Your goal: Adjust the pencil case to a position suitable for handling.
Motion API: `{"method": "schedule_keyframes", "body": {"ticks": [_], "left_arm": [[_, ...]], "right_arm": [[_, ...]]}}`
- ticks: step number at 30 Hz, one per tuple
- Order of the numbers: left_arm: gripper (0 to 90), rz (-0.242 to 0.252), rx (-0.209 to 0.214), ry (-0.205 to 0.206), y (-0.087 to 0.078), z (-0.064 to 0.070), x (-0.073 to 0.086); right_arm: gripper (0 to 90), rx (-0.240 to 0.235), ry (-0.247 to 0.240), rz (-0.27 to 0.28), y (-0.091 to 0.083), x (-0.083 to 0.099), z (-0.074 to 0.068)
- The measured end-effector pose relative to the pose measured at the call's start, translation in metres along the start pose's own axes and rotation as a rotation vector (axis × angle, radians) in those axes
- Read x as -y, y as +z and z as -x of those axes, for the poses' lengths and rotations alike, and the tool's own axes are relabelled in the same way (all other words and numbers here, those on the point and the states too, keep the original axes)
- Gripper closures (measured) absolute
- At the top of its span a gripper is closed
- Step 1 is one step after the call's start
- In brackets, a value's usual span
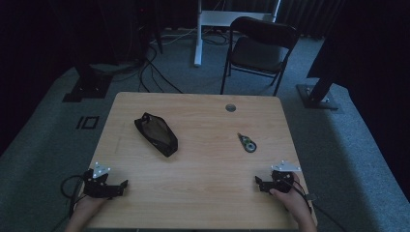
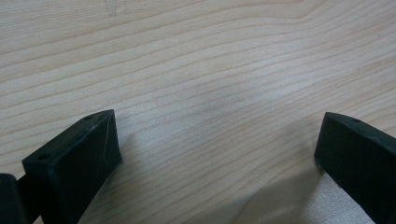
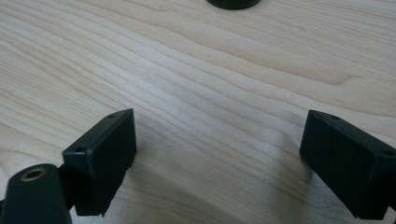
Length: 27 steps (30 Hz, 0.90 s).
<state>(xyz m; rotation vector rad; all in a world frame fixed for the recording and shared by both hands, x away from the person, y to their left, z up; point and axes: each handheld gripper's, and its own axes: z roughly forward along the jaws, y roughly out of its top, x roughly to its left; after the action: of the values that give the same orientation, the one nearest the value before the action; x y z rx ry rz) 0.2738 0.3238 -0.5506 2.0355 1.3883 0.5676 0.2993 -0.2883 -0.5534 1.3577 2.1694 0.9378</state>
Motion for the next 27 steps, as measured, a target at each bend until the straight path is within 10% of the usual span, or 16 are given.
{"method": "schedule_keyframes", "body": {"ticks": [27], "left_arm": [[0.1,0.0,0.0,0.0,0.0,0.0,0.0]], "right_arm": [[12.0,-0.025,-0.012,0.018,0.004,-0.02,-0.018]]}}
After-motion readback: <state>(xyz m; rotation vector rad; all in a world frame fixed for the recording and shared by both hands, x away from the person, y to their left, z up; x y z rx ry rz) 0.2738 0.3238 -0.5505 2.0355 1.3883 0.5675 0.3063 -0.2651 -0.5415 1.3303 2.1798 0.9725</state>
